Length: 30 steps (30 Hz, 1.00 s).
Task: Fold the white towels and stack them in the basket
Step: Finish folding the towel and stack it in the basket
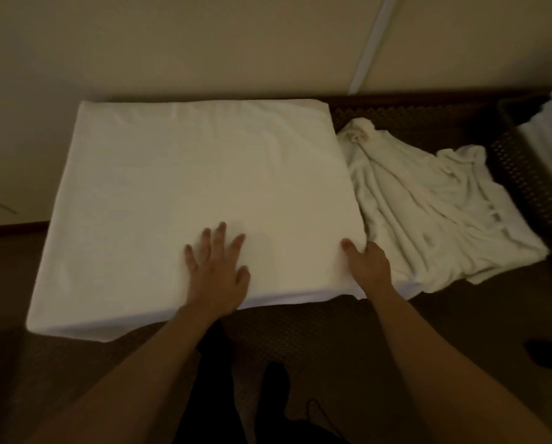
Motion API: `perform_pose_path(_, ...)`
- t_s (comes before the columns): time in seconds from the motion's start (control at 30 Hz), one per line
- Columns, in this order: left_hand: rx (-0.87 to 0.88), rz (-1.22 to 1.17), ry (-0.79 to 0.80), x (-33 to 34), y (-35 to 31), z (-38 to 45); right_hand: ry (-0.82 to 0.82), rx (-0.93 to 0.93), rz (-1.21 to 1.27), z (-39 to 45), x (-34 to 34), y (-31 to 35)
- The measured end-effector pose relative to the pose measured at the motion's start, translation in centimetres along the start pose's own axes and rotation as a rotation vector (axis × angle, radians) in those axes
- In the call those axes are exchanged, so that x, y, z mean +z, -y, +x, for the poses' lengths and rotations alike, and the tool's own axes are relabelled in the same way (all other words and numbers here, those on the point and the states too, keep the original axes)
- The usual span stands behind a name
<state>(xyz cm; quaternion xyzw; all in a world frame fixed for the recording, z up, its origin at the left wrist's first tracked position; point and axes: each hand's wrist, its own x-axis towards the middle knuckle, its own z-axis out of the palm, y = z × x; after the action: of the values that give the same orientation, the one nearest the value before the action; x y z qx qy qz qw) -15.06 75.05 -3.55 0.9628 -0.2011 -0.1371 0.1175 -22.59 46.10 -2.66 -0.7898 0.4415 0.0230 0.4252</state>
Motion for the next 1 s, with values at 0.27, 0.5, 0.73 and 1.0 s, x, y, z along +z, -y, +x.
perform_pose_path(0.27,0.243,-0.068,0.071,0.3,-10.9,2.4,-0.044,0.143,0.280,1.5,-3.1,-1.4)
perform_pose_path(0.5,0.191,0.029,0.258,2.4,-11.8,2.2,0.275,0.378,0.565,1.6,-5.9,-0.9)
perform_pose_path(0.73,0.174,0.090,0.287,2.6,-12.3,2.4,0.338,-0.126,0.188,-0.2,-5.5,0.1)
perform_pose_path(1.0,0.169,0.110,0.297,2.6,-12.5,2.3,0.079,-0.302,-0.150,0.7,-4.1,-0.4)
